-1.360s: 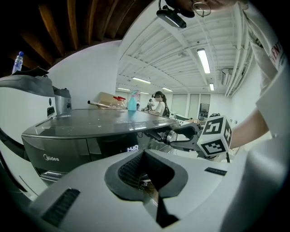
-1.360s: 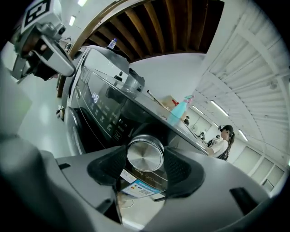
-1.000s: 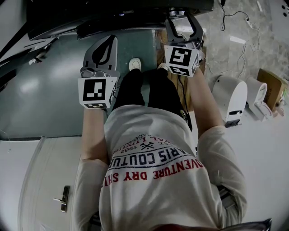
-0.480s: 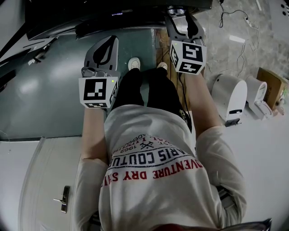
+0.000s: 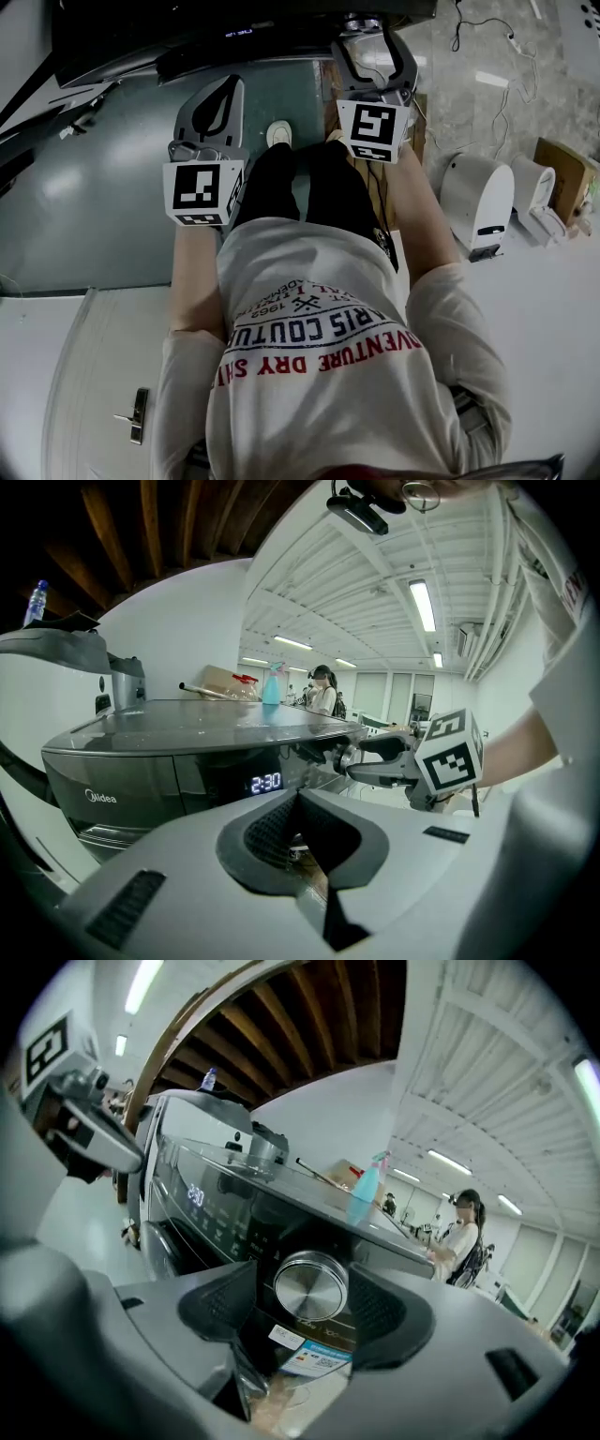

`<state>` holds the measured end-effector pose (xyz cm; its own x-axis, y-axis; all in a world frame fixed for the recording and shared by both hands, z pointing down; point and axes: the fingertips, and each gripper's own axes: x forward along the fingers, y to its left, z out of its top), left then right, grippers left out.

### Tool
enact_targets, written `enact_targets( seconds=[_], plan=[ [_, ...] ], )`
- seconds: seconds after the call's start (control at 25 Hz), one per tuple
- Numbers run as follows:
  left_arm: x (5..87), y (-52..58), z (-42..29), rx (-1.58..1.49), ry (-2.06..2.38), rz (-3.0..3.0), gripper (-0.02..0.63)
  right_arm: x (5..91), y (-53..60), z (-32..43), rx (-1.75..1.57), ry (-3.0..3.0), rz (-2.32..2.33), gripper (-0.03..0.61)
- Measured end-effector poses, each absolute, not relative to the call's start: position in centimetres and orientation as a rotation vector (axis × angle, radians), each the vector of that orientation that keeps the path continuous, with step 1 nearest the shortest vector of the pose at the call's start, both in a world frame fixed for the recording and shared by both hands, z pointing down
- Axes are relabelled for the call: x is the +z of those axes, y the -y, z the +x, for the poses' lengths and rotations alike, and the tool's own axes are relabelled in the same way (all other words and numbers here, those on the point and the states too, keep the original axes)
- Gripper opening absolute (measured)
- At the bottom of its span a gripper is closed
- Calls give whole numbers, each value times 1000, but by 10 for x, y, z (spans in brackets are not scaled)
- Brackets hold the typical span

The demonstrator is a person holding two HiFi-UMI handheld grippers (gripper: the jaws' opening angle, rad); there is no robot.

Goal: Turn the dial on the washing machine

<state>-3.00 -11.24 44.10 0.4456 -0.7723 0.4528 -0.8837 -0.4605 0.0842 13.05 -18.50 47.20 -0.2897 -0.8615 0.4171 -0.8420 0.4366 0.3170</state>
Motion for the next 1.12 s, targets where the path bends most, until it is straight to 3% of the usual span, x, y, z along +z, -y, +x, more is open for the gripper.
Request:
enact_targets(
  seconds=[0.44,1.12],
  plan=[
    [447,104,-36,519,1406,2376,15,491,193,137,-358,1933,1320,286],
    [449,103,-50,515,1427,2368,15,487,197,139,58,2099,1458,278]
  ],
)
